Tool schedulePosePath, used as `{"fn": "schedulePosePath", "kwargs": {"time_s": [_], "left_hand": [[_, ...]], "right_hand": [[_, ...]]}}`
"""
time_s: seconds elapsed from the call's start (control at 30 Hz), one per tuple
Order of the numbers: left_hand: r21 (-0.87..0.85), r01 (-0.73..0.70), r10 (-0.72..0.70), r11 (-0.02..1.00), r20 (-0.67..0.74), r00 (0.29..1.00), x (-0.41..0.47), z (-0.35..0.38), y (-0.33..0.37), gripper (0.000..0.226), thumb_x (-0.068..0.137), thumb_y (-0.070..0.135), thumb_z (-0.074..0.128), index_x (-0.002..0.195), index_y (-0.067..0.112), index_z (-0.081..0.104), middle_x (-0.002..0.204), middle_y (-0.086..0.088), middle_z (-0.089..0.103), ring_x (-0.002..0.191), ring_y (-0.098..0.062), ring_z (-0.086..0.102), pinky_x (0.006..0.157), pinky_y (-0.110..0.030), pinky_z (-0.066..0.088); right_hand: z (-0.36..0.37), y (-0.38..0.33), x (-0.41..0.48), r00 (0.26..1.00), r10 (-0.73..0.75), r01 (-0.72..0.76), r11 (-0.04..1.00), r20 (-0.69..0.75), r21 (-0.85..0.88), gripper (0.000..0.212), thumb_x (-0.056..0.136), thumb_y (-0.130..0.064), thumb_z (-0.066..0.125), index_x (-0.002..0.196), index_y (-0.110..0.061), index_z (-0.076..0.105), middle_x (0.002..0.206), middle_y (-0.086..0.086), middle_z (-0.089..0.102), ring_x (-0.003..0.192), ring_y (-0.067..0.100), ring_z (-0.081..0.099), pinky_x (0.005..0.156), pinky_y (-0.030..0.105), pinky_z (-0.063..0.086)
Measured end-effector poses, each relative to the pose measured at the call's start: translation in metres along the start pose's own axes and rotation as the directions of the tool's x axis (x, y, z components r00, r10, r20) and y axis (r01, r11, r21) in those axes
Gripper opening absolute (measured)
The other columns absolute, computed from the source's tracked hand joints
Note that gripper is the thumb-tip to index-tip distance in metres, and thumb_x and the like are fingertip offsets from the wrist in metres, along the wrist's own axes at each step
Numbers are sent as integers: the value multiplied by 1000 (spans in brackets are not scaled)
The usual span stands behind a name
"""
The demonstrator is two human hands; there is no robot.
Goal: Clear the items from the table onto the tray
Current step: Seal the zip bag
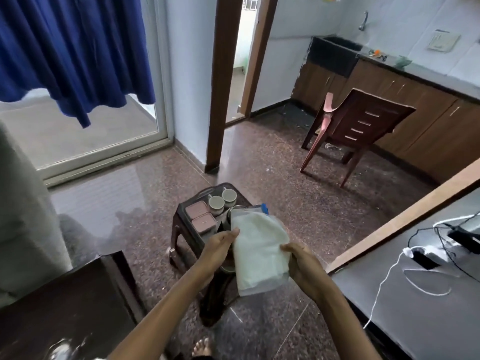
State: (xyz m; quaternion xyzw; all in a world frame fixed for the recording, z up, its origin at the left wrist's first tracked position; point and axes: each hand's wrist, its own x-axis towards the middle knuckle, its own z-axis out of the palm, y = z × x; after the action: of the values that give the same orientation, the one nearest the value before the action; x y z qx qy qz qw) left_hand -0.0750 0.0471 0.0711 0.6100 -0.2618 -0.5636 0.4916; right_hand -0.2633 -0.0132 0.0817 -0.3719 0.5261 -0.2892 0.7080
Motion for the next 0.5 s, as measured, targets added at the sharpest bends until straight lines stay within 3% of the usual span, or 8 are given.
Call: {"fn": "schedulePosePath", "kwargs": {"time_s": [0.1, 0.2, 0.27, 0.4, 0.5], "left_hand": [[54, 26, -27, 998, 12, 1000, 37, 13, 8, 20, 92, 29, 55, 88, 14, 68, 83, -1, 68, 82, -21, 63, 79, -39, 53], [170, 12, -7, 985, -33, 999, 72, 19, 18, 16, 92, 17, 56, 102, 13, 66, 87, 2, 66, 82, -12, 60, 61, -18, 49], [256, -28, 53, 966, -92, 994, 97, 19, 23, 15, 89, 9, 58, 101, 13, 67, 89, 0, 65, 83, -12, 59, 56, -14, 46], [488, -49, 137, 871, -145, 980, 144, 16, 32, 22, 82, 10, 66, 103, 15, 68, 96, 2, 66, 92, -13, 60, 81, -25, 46], [750, 71, 72, 658, -156, 985, 178, 21, 25, 52, 74, 30, 72, 123, 21, 59, 126, -5, 56, 118, -22, 53, 98, -30, 42]], "right_hand": [[-18, -15, 40, 999, 17, -18, 999, -34, -28, 20, 87, 0, 50, 79, -7, 67, 88, 17, 62, 73, 25, 57, 65, 34, 42], [-38, -30, 82, 997, 11, -15, 998, -75, -63, 23, 87, 2, 46, 81, -7, 66, 74, 8, 68, 61, 16, 64, 58, 27, 47], [-52, -43, 113, 992, 6, -19, 995, -126, -99, 23, 87, 3, 45, 78, -8, 64, 66, 6, 67, 53, 13, 63, 51, 23, 46], [-78, -67, 179, 981, -15, -17, 986, -192, -165, 22, 87, 4, 43, 77, -6, 60, 72, 11, 60, 63, 22, 54, 54, 30, 41], [-90, -76, 228, 974, -12, -57, 953, -224, -297, 25, 85, 7, 42, 72, -8, 57, 69, 11, 54, 55, 20, 49, 46, 24, 38]]}}
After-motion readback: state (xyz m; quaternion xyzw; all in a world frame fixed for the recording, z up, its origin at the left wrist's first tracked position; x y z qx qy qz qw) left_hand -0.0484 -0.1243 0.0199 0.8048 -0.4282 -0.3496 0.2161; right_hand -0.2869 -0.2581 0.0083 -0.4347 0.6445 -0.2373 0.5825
